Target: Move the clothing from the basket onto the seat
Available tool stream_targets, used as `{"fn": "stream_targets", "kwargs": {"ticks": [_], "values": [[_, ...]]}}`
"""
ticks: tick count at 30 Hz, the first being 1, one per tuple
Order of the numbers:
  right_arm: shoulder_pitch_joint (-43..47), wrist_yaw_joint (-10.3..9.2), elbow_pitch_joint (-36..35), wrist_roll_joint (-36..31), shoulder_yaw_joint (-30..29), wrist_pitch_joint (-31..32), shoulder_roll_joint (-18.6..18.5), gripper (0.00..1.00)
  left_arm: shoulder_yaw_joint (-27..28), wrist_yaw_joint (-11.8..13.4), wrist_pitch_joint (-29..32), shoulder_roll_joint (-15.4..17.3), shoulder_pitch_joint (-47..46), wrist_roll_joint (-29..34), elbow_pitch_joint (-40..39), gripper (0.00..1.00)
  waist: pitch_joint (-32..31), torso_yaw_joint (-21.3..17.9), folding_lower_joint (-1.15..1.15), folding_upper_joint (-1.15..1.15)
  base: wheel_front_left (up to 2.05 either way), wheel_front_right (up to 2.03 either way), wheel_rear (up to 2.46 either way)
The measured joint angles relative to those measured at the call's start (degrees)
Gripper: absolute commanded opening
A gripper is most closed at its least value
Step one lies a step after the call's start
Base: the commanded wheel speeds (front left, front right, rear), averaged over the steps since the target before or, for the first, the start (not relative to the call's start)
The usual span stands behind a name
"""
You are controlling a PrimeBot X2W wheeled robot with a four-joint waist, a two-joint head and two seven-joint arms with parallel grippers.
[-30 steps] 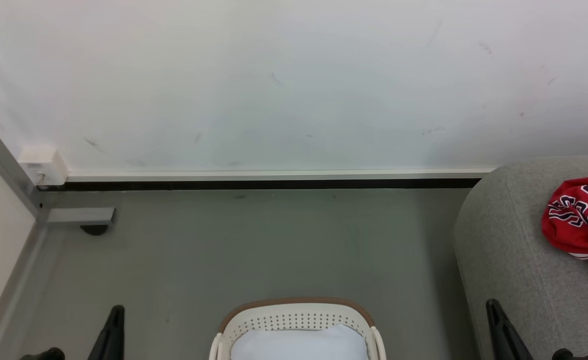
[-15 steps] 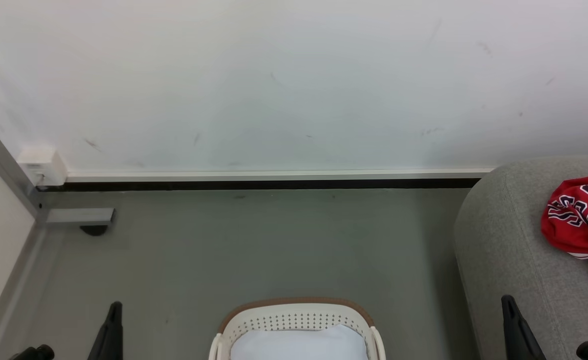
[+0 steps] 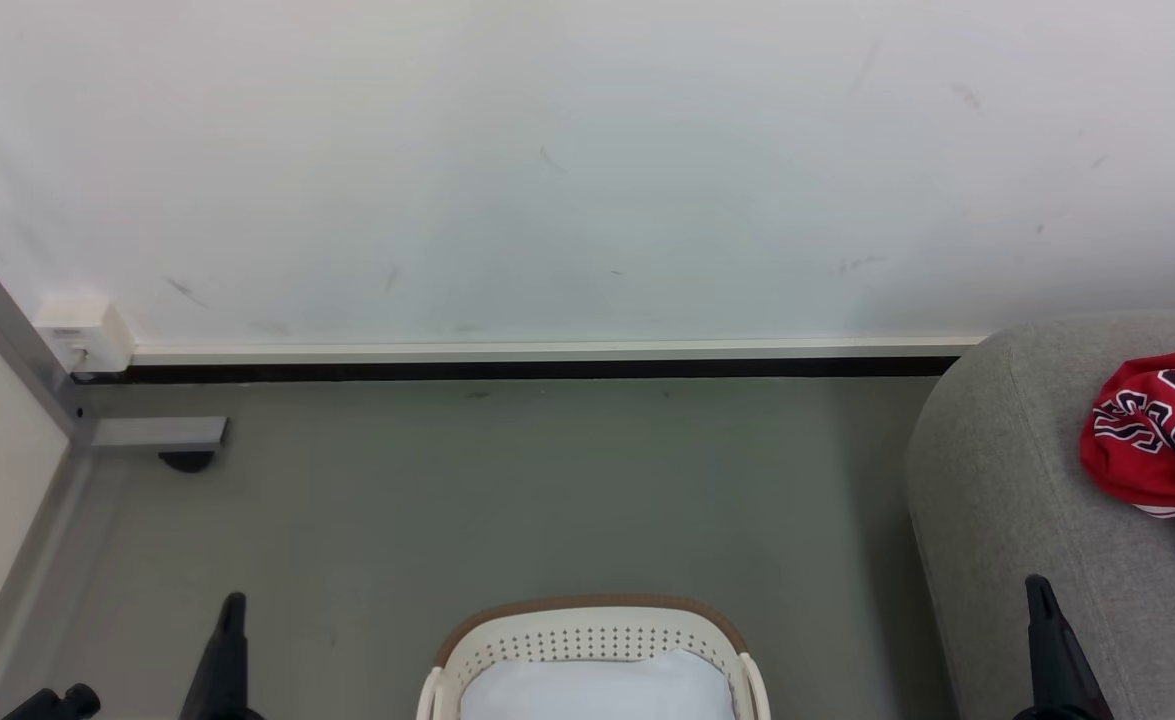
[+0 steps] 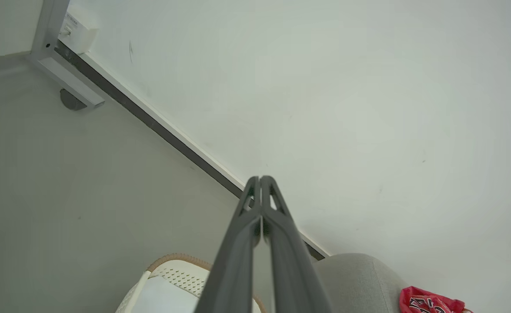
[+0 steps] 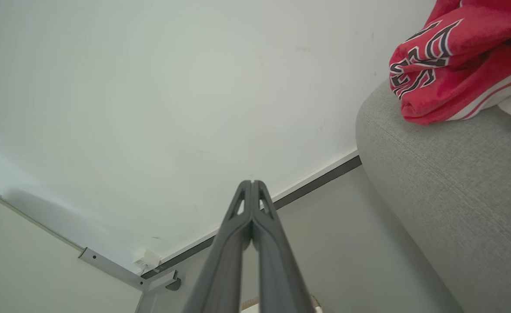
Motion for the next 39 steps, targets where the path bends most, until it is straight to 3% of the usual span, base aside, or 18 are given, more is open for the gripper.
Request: {"fn": "stream_targets", "kwargs": {"ticks": [39], "values": [[-3.5,0.0,2.3,24.7,-3.4,6.2,-0.7,0.0,2.5,0.0,6.7,-2.7,-3.3,-21.3,0.8,0.0,-0.1,-0.2,0.0,0.0,0.0,0.0,0.0]]}}
